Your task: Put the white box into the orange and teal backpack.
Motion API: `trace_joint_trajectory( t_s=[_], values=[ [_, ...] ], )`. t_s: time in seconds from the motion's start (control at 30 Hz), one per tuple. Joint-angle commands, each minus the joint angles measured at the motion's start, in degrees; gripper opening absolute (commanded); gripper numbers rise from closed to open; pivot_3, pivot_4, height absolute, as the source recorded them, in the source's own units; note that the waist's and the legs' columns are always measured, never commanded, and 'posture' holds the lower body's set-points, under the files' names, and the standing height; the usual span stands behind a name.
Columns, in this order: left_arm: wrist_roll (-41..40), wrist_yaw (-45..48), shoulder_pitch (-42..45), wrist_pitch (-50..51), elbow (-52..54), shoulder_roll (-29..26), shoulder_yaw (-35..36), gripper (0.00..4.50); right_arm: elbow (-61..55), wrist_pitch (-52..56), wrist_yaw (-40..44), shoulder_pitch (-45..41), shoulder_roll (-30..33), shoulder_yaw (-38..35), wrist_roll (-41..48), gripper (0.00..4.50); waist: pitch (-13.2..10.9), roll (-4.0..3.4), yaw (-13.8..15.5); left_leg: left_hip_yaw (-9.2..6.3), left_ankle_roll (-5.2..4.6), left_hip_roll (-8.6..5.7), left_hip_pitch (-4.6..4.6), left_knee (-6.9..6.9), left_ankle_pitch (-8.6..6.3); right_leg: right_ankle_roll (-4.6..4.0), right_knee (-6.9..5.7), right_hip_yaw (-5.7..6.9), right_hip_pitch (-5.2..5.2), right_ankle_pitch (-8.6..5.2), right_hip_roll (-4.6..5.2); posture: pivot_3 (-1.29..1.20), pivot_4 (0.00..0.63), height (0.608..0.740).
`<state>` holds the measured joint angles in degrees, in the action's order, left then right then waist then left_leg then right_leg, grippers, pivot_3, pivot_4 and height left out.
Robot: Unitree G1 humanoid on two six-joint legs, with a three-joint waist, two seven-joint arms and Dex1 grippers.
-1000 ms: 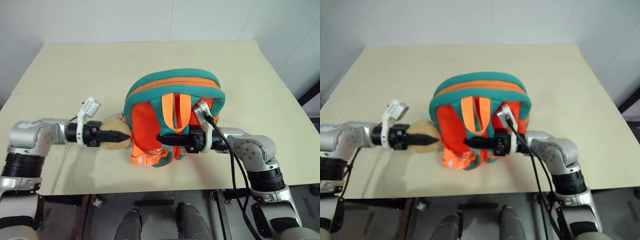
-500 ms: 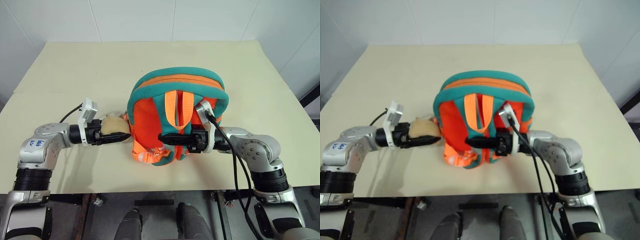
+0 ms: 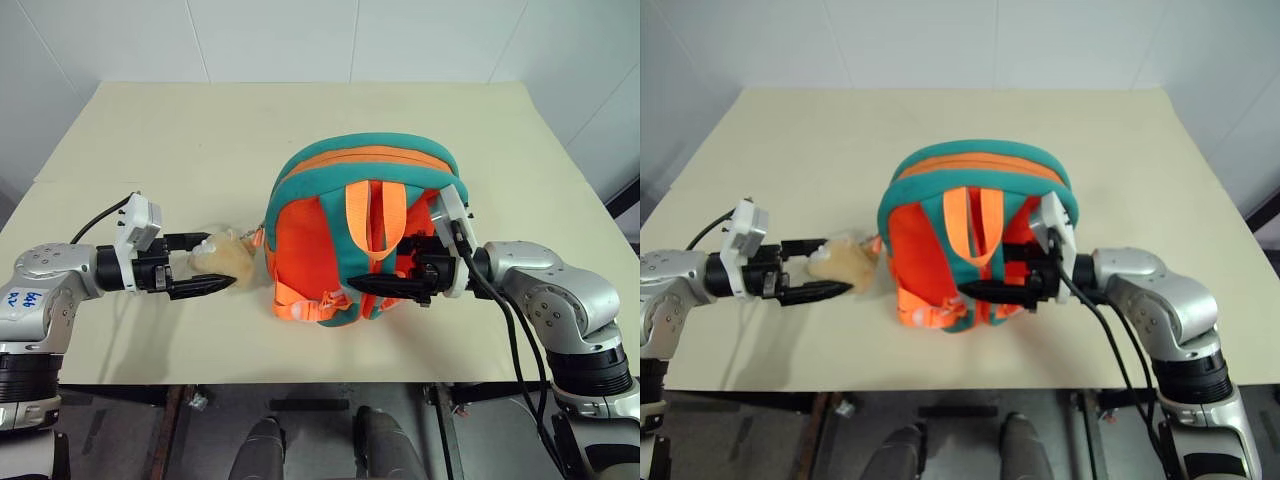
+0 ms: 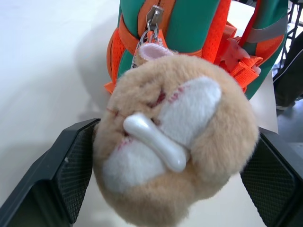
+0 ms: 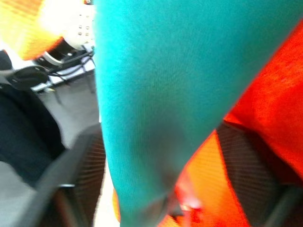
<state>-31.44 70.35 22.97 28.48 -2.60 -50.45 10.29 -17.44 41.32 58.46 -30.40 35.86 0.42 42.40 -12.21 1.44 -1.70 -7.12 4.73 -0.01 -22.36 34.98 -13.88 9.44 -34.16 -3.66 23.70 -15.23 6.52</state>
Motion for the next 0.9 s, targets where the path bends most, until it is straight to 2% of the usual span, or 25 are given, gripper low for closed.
trace_joint_trajectory(
  t_s=[0.03, 0.17, 0.43, 0.7, 0.9],
  values=[
    [0.1, 0.88, -0.1, -3.49, 0.38, -0.92, 2.43, 4.5, -3.92, -5.97, 1.61, 2.41, 3.31, -3.72, -2.6, 4.49, 0.0, 0.0, 0.06, 0.0, 0.0, 0.0, -0.01, 0.0, -0.01, 0.0, 0.01, 0.0, 0.0, 0.0, 0.0, 0.0, 0.15, 0.74],
    [2.47, 0.65, 1.15, -9.38, -3.46, -1.16, 3.19, 4.5, -2.83, -14.56, 4.07, 8.08, 8.54, -4.84, -9.55, 4.49, 0.0, 0.0, 0.12, 0.02, -0.01, 0.0, -0.01, 0.0, -0.04, 0.02, 0.1, 0.0, -0.02, 0.01, 0.0, 0.0, 0.15, 0.74],
    [4.74, 0.04, 3.09, -18.67, -10.0, -0.27, 5.2, 4.5, 2.82, -22.62, 4.66, 15.17, 11.99, -13.54, -11.91, 4.49, 0.0, 0.0, 0.06, 0.05, -0.02, 0.0, 0.04, 0.05, -0.05, -0.01, 0.19, 0.0, -0.14, 0.02, 0.0, 0.0, 0.15, 0.74],
    [2.85, -1.78, 5.87, -20.99, -7.35, 5.12, 4.81, 4.5, 3.21, -20.33, 3.75, 18.21, 16.14, -22.34, -9.98, 4.49, 0.0, 0.0, 0.17, 0.03, -0.02, 0.0, 0.03, 0.06, -0.05, 0.06, 0.15, 0.0, -0.15, 0.06, 0.0, 0.0, 0.15, 0.74],
    [1.75, 1.12, 6.27, -21.58, -5.95, 3.56, 6.08, 4.5, 0.69, -18.42, 5.14, 23.1, 19.42, -26.67, -8.65, 4.49, 0.0, 0.0, -0.03, 0.05, -0.03, -0.01, 0.03, 0.06, -0.05, 0.1, 0.19, 0.0, -0.17, 0.07, 0.02, 0.0, 0.15, 0.74]
  ],
)
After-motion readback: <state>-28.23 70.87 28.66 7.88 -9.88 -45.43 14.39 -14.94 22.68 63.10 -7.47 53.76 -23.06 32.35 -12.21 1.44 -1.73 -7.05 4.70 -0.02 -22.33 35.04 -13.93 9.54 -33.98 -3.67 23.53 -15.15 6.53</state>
